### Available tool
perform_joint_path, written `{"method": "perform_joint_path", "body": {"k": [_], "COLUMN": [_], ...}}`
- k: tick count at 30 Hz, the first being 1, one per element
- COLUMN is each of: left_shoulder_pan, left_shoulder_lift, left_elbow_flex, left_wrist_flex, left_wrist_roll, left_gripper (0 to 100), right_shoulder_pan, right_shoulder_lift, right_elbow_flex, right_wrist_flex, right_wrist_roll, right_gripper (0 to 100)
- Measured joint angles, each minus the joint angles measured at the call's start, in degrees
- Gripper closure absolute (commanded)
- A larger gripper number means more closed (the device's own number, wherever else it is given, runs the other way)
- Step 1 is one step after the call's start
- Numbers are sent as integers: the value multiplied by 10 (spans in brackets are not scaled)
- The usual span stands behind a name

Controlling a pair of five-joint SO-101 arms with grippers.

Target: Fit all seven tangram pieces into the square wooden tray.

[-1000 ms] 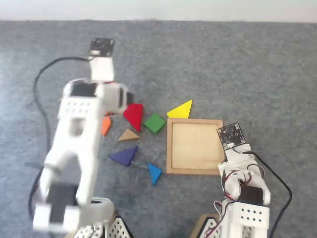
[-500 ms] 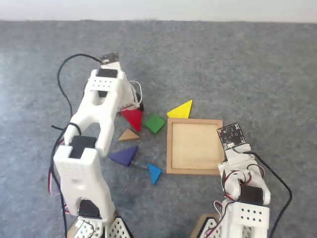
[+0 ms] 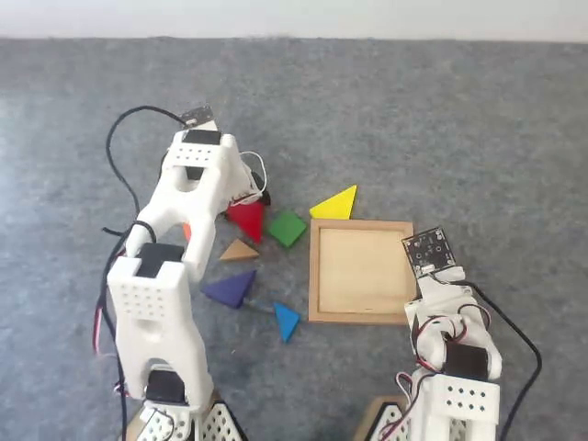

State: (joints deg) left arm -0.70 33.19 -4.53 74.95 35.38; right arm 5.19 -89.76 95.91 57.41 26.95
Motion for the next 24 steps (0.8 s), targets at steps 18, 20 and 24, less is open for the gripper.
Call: {"method": "perform_joint_path", "body": {"k": [18, 20, 24], "left_shoulder_pan": [-3, -3, -3], "left_shoulder_lift": [107, 115, 124], "left_elbow_flex": [-174, -189, -201], "left_wrist_flex": [97, 107, 114], "left_wrist_roll": [4, 4, 4], "left_gripper": [570, 569, 570], "right_shoulder_pan": [0, 0, 0], "right_shoulder_lift": [0, 0, 0], "right_elbow_flex": [0, 0, 0], "right_wrist_flex": [0, 0, 0], "right_wrist_roll": [0, 0, 0], "right_gripper": [959, 959, 959]}}
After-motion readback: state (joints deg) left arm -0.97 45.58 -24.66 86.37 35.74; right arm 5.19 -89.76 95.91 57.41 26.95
